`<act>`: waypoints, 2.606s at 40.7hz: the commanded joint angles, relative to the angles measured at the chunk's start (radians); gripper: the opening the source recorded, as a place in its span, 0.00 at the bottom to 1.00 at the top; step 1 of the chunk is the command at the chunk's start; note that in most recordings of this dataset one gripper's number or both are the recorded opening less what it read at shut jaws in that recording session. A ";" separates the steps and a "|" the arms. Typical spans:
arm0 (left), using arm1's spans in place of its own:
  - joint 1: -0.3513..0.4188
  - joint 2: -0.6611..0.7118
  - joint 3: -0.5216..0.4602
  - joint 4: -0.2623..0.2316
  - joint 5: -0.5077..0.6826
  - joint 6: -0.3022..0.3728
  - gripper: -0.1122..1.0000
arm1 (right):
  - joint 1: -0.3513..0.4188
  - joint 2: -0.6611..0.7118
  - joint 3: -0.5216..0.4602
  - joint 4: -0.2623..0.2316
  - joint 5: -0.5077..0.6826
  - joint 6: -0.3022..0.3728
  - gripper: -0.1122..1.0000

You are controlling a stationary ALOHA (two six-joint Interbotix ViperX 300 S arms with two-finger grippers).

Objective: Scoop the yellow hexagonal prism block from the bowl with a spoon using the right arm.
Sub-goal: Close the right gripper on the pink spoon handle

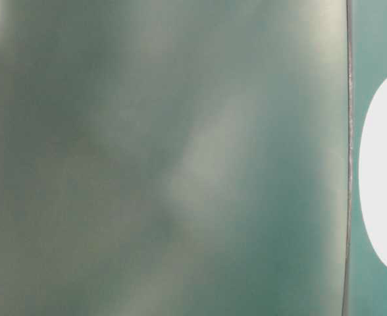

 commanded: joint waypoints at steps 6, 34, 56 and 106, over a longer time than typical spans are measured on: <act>0.000 0.009 -0.025 0.002 -0.029 -0.002 0.10 | 0.018 -0.006 0.021 0.005 -0.003 0.003 0.65; 0.000 0.008 -0.026 0.002 -0.049 0.000 0.10 | 0.018 -0.005 0.038 0.009 0.083 0.005 0.64; 0.000 0.008 -0.025 0.003 -0.049 -0.002 0.10 | 0.018 -0.005 0.035 0.015 0.098 0.003 0.57; 0.000 0.008 -0.028 0.002 -0.044 -0.002 0.10 | 0.018 -0.080 0.026 0.034 0.190 0.008 0.30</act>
